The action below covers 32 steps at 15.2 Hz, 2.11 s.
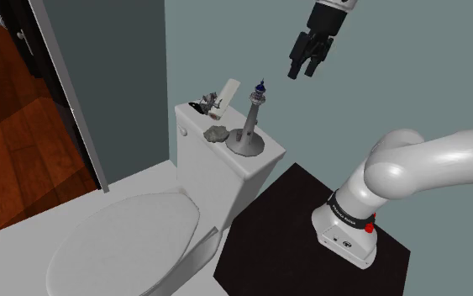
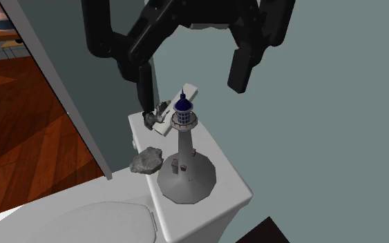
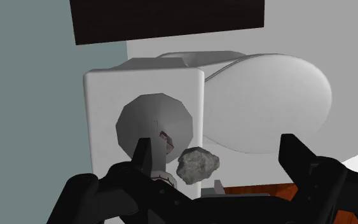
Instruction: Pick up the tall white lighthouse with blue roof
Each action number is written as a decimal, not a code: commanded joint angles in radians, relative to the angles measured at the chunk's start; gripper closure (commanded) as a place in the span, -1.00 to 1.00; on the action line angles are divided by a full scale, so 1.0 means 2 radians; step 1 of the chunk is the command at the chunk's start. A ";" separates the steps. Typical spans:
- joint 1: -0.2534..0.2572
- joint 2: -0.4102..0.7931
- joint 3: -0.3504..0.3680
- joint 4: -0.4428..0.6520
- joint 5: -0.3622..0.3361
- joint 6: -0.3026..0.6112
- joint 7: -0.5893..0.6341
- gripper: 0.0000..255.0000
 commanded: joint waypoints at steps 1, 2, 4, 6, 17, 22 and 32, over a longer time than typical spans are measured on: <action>0.000 0.000 0.000 0.000 0.000 0.000 0.000 -1.00; -0.003 -0.004 0.007 -0.019 -0.006 0.029 0.005 -1.00; -0.010 -0.007 0.022 -0.054 -0.018 0.089 0.016 -1.00; -0.019 -0.006 0.036 -0.086 -0.031 0.150 0.029 -1.00; -0.106 0.079 0.122 -0.180 -0.130 0.450 0.132 -1.00; -0.115 0.098 0.133 -0.201 -0.139 0.491 0.146 -1.00; -0.119 0.106 0.137 -0.208 -0.143 0.505 0.151 1.00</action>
